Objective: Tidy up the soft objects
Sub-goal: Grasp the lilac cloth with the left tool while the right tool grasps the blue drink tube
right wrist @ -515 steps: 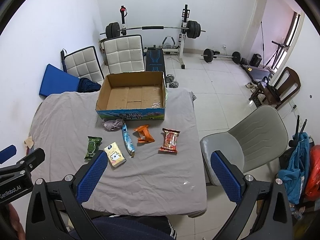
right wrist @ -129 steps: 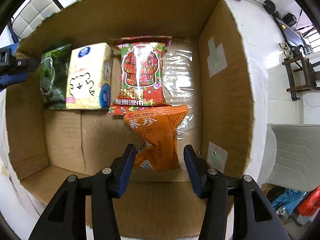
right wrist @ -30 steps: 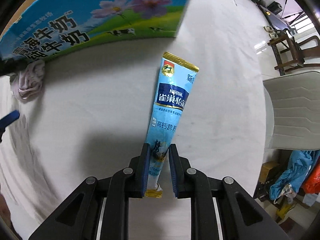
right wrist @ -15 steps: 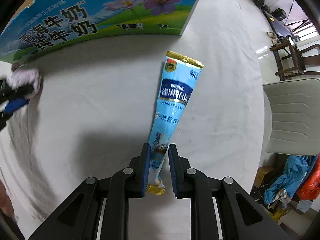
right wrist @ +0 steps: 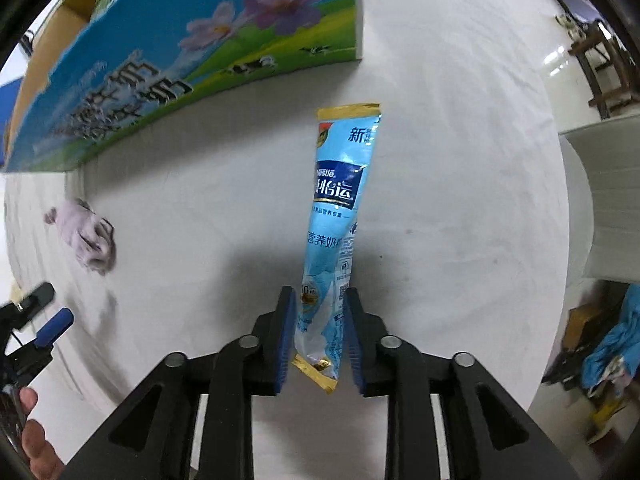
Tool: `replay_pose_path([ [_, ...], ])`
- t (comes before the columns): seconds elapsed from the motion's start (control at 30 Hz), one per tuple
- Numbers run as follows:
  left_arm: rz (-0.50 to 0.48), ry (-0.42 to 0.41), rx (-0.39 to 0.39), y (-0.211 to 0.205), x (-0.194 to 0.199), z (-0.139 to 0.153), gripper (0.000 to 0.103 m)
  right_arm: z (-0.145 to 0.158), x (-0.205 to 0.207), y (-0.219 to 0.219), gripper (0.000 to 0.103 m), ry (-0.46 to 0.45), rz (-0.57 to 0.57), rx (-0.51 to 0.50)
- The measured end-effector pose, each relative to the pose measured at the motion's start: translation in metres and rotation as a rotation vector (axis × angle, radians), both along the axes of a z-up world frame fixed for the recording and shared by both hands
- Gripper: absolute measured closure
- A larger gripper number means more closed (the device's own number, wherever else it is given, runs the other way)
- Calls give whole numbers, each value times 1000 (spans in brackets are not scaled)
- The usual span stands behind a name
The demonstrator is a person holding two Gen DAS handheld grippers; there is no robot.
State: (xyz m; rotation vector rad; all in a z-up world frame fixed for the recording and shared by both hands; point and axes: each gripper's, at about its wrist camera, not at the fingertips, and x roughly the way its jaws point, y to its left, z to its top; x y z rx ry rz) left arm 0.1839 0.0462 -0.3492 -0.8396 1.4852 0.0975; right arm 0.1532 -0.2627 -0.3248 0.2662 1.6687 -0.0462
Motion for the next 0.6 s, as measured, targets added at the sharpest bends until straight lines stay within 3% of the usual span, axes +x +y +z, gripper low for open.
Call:
replay_pose_path([
  [0.1, -48, 46, 78, -5, 29, -17, 38, 0, 2, -4, 57, 3, -8, 0],
  [0.17, -95, 103, 115, -16, 46, -37, 38, -5, 2, -11, 55, 15, -13, -6],
  [0.27, -168, 114, 191, -26, 58, -48, 38, -18, 6, -21, 55, 33, -17, -2],
  [0.3, -190, 108, 215, -29, 60, -48, 41, -20, 6, -20, 55, 37, -14, -5],
  [0.33, -219, 88, 231, -35, 60, -47, 58, -23, 6, -19, 55, 42, -7, -14],
  [0.37, -252, 82, 245, -42, 60, -47, 63, -26, 3, -21, 55, 42, -1, -24],
  [0.43, -324, 68, 285, -59, 55, -46, 65, -29, 1, -22, 56, 38, 16, -57],
  [0.47, -350, 67, 293, -62, 50, -44, 65, -30, -1, -16, 60, 52, 13, -58],
  [0.5, -377, 71, 298, -69, 43, -45, 65, -31, -5, -14, 77, 57, 28, -64],
  [0.6, -456, 83, 314, -87, 14, -46, 66, -31, -19, -6, 83, 85, 68, -70],
])
